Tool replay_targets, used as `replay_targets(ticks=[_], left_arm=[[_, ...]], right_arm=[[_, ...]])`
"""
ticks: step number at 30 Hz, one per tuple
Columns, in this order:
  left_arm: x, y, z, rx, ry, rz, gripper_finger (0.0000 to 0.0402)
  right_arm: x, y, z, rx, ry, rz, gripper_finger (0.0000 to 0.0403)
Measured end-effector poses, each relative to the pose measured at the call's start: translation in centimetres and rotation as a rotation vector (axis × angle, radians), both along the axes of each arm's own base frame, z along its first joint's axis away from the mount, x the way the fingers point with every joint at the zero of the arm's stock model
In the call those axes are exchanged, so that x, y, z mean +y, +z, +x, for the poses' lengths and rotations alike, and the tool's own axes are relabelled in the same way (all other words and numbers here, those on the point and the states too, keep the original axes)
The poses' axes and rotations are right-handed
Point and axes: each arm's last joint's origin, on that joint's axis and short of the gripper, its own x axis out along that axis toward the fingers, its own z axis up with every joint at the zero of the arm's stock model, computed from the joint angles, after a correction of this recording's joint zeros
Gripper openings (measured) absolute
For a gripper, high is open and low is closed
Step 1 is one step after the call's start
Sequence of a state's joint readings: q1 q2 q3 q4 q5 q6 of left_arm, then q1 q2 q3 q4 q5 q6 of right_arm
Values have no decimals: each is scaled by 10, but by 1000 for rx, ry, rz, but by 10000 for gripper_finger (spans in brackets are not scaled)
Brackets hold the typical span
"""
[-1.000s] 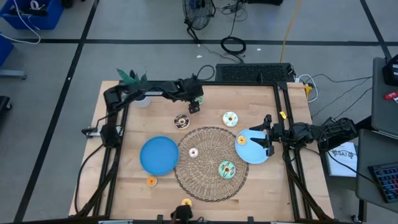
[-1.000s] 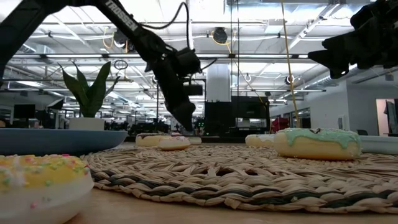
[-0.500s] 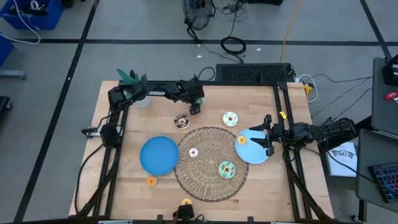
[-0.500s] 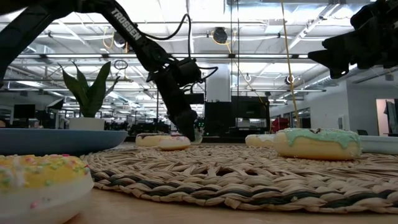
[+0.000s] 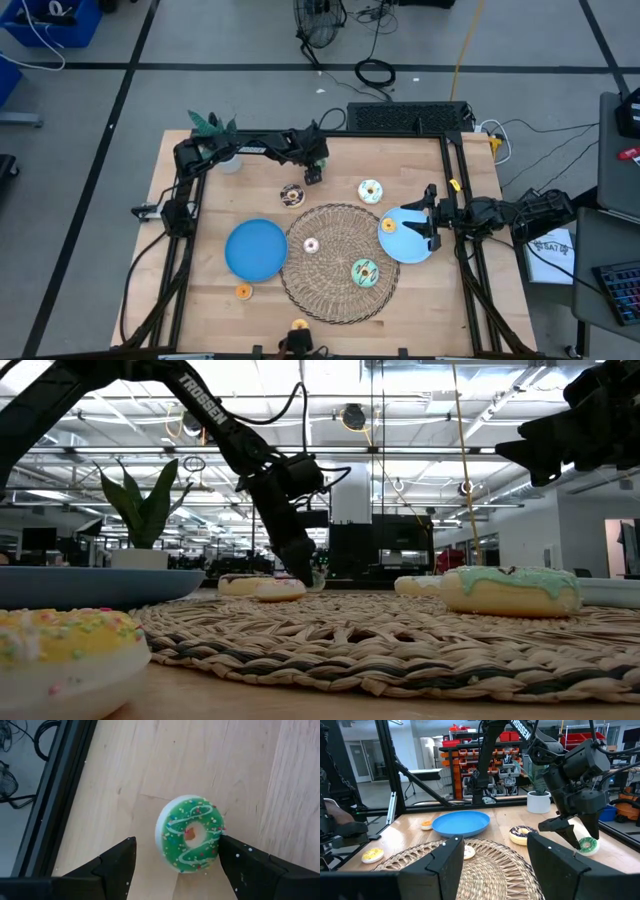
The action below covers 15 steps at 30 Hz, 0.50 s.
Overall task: Pick & Place donuts
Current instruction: Put the small green donut on the light blue plate
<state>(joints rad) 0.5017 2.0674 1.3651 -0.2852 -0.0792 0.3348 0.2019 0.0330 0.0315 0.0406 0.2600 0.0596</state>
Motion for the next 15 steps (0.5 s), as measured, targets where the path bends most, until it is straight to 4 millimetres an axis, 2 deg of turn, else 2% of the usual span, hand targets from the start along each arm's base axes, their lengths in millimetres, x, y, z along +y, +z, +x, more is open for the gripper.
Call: replay_targets(ticks=[11, 15], left_arm=[[-5, 3, 3, 63, -16, 116, 274], [-8, 3, 4, 62, -24, 108, 274]], right_arm=[[0, 0, 0, 0, -1, 0, 206], [0, 0, 0, 0, 0, 0, 206]])
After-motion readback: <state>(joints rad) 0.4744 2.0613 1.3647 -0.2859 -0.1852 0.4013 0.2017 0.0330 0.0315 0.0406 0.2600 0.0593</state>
